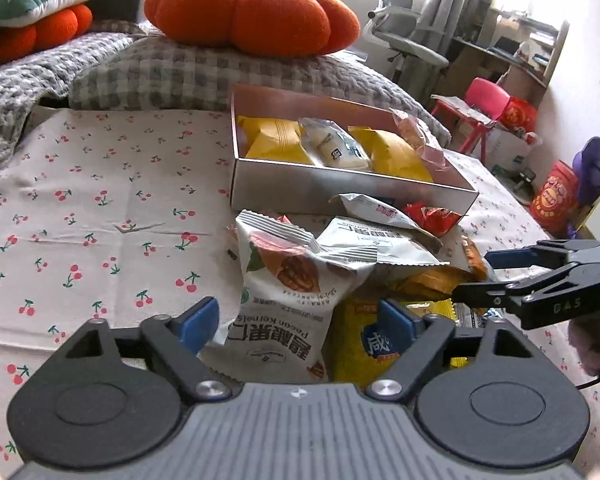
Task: Organize snacks
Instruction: 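Grasp the white nut-kernel packet with the left tool and lift it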
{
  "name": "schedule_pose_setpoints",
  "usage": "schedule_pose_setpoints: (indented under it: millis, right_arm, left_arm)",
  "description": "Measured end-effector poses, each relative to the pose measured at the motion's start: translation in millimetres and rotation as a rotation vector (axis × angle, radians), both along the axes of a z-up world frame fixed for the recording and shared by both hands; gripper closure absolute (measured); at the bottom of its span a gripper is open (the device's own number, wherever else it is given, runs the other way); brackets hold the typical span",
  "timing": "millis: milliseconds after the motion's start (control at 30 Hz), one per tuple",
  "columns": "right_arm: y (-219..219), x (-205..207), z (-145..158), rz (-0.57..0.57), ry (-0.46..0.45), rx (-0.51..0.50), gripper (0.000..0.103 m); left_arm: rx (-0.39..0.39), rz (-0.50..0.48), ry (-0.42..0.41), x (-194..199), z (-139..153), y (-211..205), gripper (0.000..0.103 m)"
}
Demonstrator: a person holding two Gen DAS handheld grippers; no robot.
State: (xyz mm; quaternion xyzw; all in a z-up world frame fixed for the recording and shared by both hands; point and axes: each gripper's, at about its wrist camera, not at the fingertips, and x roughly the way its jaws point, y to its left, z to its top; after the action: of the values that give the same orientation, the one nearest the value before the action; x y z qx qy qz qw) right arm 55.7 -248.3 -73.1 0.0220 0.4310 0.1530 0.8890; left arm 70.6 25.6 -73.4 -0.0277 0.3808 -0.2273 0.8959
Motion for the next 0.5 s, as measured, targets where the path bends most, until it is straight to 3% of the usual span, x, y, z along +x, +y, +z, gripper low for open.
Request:
schedule_pose_setpoints:
  millis: [267, 400, 500]
  right_arm:
    - [5.6, 2.2, -1.0, 0.058, -0.021, -0.023, 0.006]
    - [3.7, 2.2, 1.6, 0.053, -0.023, -0.024, 0.006]
    - [2.5, 0.9, 1.6, 0.050, -0.017, -0.039, 0.008]
  left_arm:
    - [0.011, 0.004, 0.031, -0.2, 4.5, 2.2, 0.056]
    - [0.050, 0.020, 0.063, 0.2, 11.1, 3.9, 0.064]
    - [0.084, 0.030, 0.095, -0.5, 16.6, 8.4, 0.065]
